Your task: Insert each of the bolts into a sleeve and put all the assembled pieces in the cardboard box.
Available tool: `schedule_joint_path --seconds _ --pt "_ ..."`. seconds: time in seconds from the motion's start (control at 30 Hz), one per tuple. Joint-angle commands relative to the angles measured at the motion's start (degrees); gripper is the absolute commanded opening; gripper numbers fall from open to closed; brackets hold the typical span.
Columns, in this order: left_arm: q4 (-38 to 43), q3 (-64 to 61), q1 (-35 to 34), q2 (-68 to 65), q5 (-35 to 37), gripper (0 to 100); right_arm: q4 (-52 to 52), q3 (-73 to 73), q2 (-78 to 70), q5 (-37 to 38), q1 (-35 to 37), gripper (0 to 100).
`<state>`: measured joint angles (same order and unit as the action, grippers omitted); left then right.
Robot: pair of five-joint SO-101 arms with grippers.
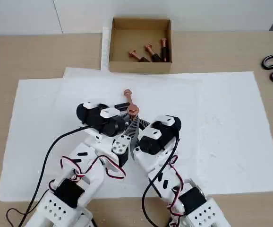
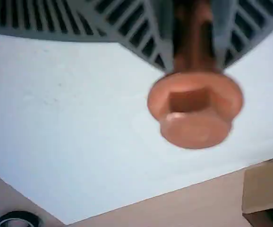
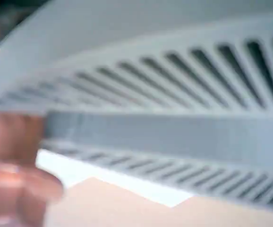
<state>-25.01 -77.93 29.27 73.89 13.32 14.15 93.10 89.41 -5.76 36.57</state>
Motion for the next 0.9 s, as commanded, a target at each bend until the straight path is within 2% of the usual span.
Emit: schedule_joint_path --seconds 0.0,0.2,0.5,0.87 --pt "-2.64 2.86 -1.76 -0.09 0.09 1 -0.22 -0.79 1.19 -0.35 -0.04 0.4" --pt "-10.29 7.78 -2.02 -0.18 0.18 1 -0.22 -0.79 1.19 -0.35 -0.04 0.4" --pt "-11.16 7.78 -1.93 -0.35 0.09 1 0.13 -0.79 1.19 -0.35 -0.04 0.4" --pt "-18.29 11.47 -1.85 -0.18 0.0 1 0.13 -0.7 1.19 -0.35 -0.13 0.4"
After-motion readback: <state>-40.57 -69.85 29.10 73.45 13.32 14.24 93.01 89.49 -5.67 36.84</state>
